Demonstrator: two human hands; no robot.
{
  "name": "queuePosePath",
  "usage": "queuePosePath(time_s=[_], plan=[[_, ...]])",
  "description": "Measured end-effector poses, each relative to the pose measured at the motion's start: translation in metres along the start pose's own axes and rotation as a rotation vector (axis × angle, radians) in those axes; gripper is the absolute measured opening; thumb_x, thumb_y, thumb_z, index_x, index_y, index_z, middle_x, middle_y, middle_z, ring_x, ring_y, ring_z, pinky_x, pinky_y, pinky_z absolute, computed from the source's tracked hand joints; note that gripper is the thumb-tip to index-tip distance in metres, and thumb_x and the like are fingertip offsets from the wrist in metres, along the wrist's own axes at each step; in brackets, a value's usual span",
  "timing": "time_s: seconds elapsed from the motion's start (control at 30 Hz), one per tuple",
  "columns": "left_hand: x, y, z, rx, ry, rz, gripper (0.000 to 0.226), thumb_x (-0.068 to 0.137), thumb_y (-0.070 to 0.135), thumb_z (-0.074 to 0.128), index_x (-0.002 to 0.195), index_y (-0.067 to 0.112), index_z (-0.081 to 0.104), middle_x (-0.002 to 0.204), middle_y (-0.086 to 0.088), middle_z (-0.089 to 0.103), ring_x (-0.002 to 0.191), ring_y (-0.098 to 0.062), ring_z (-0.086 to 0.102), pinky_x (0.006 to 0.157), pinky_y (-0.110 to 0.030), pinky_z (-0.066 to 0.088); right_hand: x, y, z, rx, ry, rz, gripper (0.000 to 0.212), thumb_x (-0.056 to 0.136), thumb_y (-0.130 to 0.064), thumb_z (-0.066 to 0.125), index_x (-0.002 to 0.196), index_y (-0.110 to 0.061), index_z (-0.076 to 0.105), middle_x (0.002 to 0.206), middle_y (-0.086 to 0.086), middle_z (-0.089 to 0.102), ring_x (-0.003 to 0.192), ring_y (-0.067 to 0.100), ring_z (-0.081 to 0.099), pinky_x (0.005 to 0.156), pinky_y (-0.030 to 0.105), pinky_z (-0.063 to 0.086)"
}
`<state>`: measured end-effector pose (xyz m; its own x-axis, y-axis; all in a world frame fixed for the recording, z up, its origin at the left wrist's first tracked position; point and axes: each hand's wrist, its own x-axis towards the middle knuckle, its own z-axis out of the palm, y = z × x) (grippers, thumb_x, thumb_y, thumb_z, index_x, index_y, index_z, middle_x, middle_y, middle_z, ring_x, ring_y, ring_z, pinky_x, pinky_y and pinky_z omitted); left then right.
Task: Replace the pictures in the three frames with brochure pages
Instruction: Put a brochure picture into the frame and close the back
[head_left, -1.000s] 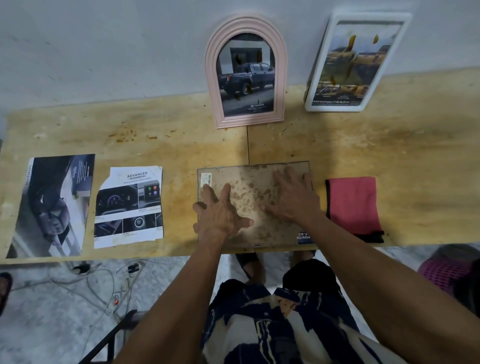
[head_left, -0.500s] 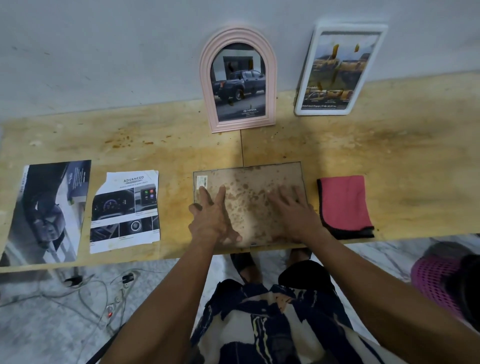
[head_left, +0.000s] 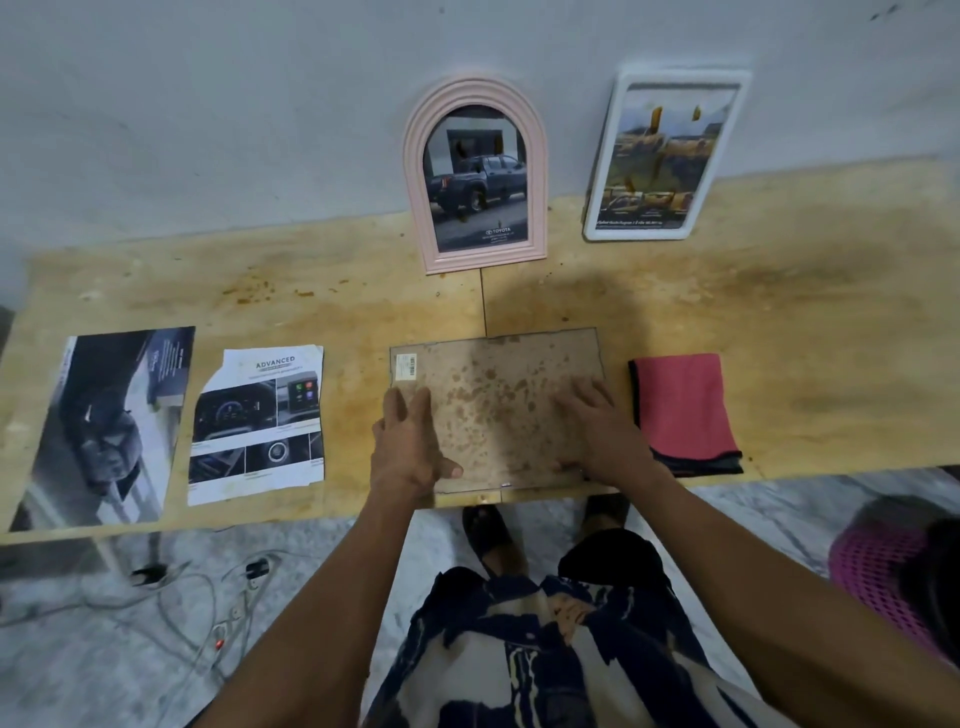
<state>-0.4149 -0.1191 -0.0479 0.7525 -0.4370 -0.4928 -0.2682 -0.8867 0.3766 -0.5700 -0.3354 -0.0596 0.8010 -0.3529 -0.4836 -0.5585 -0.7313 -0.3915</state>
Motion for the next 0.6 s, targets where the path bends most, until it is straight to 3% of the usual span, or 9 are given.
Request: queuePosePath(time_s=[0.07, 0.17, 0.27, 0.37, 0.5, 0.6], plan=[[-0.002, -0.007, -0.002, -0.185, 0.100, -0.059, 0.098, 0.074, 0.012, 0.084, 0.152, 0.018, 0.027, 0.157, -0.014, 0.017, 0.136, -0.043, 0.032, 0.107, -0.054, 0.040, 0.000, 0.003, 0.006, 0.049, 0.053, 0.041, 0.111, 0.065, -0.039, 0.087, 0.153, -0.022, 0.023, 0.163, 0.008, 0.005, 0.149, 0.028, 0.004, 0.118, 0.044, 0.025], [-0.006, -0.014, -0.002, -0.196, 0.065, -0.205, 0.117, 0.058, 0.021, 0.096, 0.150, 0.013, 0.025, 0.146, -0.020, 0.032, 0.131, -0.042, 0.039, 0.104, -0.053, 0.042, -0.001, 0.007, 0.019, 0.082, 0.162, 0.165, 0.111, 0.064, -0.055, 0.074, 0.152, -0.017, 0.020, 0.159, 0.011, 0.018, 0.146, 0.032, 0.009, 0.115, 0.043, 0.014], [-0.007, -0.016, 0.000, -0.178, 0.025, -0.322, 0.111, 0.054, 0.037, 0.097, 0.142, 0.006, 0.036, 0.135, -0.019, 0.049, 0.123, -0.039, 0.050, 0.098, -0.049, 0.049, -0.005, 0.003, 0.020, 0.242, 0.255, 0.281, 0.101, 0.066, -0.039, 0.083, 0.146, -0.011, 0.028, 0.140, 0.014, 0.039, 0.131, 0.033, 0.029, 0.106, 0.044, 0.025], [-0.004, -0.020, 0.006, -0.232, 0.039, -0.373, 0.102, 0.055, 0.049, 0.094, 0.133, 0.004, 0.046, 0.127, -0.016, 0.058, 0.115, -0.036, 0.058, 0.093, -0.046, 0.053, -0.007, -0.002, 0.016, 0.351, 0.293, 0.324, 0.084, 0.071, -0.030, 0.080, 0.140, -0.011, 0.036, 0.132, 0.016, 0.043, 0.123, 0.037, 0.039, 0.103, 0.049, 0.034], [-0.003, -0.023, 0.007, -0.423, 0.107, -0.402, 0.088, 0.070, 0.043, 0.087, 0.138, 0.006, 0.047, 0.129, -0.011, 0.061, 0.119, -0.033, 0.058, 0.101, -0.044, 0.050, -0.003, 0.001, 0.005, 0.574, 0.299, 0.401, 0.067, 0.068, -0.044, 0.067, 0.128, -0.026, 0.045, 0.121, 0.005, 0.056, 0.110, 0.030, 0.054, 0.093, 0.049, 0.049], [-0.003, -0.025, -0.008, -0.503, 0.128, -0.414, 0.071, 0.071, 0.042, 0.087, 0.127, 0.007, 0.058, 0.107, -0.012, 0.072, 0.107, -0.030, 0.066, 0.094, -0.040, 0.053, -0.011, -0.006, -0.023, 0.650, 0.317, 0.362, 0.049, 0.079, -0.035, 0.065, 0.124, -0.019, 0.053, 0.114, -0.001, 0.060, 0.104, 0.024, 0.060, 0.089, 0.046, 0.053]])
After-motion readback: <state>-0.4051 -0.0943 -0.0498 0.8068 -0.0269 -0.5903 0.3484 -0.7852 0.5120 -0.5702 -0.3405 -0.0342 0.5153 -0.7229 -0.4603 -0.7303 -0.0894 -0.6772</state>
